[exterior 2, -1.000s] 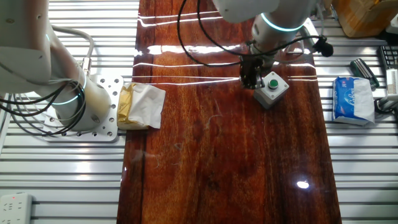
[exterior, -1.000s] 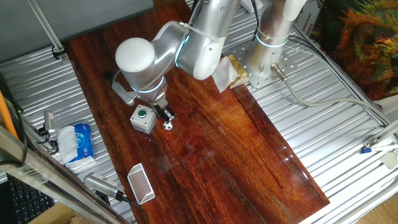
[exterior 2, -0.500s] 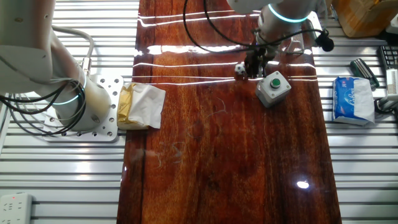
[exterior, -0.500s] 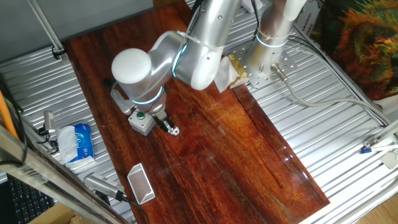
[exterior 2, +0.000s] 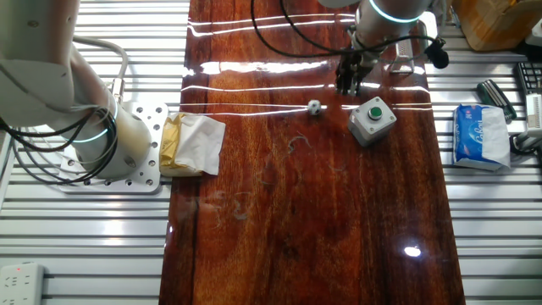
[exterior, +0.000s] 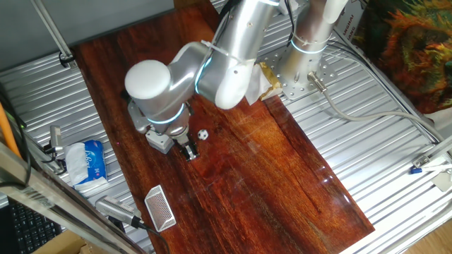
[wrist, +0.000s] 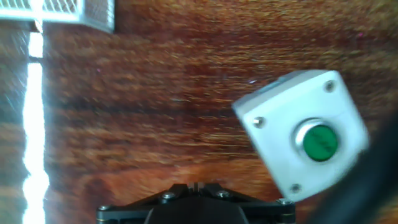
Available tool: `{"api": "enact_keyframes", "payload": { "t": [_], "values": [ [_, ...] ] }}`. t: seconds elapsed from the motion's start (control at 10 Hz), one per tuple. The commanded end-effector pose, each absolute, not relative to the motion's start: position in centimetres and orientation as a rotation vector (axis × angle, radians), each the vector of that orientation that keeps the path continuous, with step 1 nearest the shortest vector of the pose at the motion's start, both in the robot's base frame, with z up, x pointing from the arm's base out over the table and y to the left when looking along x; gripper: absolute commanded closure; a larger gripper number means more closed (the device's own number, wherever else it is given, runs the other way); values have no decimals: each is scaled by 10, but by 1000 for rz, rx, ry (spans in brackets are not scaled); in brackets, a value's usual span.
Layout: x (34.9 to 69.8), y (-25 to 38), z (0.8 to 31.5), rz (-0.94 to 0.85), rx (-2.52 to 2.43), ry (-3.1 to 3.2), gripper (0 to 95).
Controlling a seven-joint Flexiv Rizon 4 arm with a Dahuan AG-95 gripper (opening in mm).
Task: Push the soccer ball into the goal
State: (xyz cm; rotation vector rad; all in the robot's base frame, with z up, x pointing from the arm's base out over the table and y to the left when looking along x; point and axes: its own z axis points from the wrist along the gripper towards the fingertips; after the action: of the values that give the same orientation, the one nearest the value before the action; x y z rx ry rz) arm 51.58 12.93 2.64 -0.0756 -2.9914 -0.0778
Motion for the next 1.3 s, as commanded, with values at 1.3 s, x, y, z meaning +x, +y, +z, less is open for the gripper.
{"api": "enact_keyframes", "payload": {
  "t": [1.3],
  "values": [
    [444, 17, 54, 90, 438, -2864, 950]
  ]
}}
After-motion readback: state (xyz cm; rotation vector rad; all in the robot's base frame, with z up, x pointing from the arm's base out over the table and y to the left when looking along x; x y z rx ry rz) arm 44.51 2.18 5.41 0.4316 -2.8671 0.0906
